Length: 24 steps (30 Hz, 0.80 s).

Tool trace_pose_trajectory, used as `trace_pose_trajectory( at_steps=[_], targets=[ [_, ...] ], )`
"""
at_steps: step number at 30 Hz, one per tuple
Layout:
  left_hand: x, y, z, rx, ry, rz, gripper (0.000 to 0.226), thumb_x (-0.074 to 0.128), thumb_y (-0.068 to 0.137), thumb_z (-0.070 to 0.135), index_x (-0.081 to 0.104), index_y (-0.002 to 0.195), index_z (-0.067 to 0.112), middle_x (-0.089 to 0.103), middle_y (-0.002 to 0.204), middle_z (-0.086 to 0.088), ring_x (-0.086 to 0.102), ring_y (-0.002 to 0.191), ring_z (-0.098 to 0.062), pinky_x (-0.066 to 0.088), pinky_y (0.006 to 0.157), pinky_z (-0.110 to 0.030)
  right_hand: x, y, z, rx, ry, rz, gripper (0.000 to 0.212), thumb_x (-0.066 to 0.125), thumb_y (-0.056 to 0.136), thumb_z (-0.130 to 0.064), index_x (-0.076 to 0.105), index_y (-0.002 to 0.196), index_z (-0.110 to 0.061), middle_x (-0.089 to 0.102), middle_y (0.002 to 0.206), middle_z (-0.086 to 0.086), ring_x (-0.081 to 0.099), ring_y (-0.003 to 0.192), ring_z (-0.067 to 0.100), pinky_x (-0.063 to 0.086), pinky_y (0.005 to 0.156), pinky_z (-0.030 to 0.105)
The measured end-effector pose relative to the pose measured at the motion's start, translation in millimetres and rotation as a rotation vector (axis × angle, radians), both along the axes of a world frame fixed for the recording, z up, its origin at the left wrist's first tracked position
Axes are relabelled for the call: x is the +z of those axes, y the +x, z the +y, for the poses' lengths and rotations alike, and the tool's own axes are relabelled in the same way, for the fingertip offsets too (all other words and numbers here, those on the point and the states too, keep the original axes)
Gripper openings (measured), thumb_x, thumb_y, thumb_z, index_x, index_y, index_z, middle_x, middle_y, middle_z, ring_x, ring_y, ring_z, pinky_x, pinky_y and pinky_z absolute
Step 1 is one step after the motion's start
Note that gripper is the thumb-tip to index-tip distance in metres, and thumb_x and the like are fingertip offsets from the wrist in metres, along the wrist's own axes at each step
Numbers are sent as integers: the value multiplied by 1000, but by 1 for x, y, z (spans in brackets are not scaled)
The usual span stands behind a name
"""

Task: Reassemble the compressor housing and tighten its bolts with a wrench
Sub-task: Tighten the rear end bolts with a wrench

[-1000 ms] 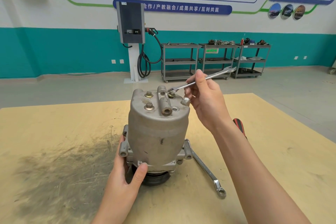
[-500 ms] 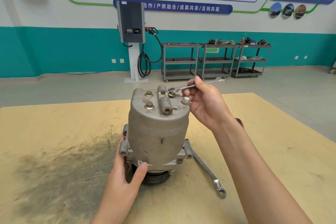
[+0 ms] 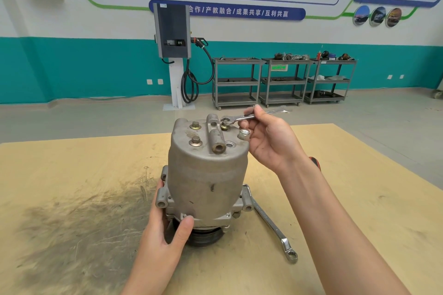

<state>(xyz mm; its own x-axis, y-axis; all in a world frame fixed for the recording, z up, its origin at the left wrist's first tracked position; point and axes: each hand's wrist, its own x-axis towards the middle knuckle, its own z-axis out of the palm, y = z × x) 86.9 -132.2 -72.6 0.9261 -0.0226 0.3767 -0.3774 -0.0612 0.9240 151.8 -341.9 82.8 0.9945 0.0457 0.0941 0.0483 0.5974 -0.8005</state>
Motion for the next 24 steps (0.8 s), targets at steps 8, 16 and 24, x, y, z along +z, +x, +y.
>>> trace_pose_trajectory(
  at_steps=[8,16,24],
  targets=[
    [1,0,0,-5,-9,12,88,64,60,86,20,136,73,42,143,36,41,135,6,29,116,-39,-1,2,0,-33,32,29,34,36,105,-25,56,85,-6,52,58,7,47,47,12,46,43,21],
    [2,-1,0,-13,-7,26,92,65,60,85,20,139,69,43,146,29,42,136,1,29,118,-45,-4,5,-2,-55,-22,-8,34,35,105,-27,55,87,-7,54,58,6,48,50,12,47,47,23],
    [4,-2,-1,-2,8,33,99,62,57,89,14,141,64,37,141,44,38,134,11,29,115,-36,-5,6,-7,-36,-104,-97,33,38,104,-28,58,85,-9,59,60,6,54,53,12,51,51,24]
  ],
)
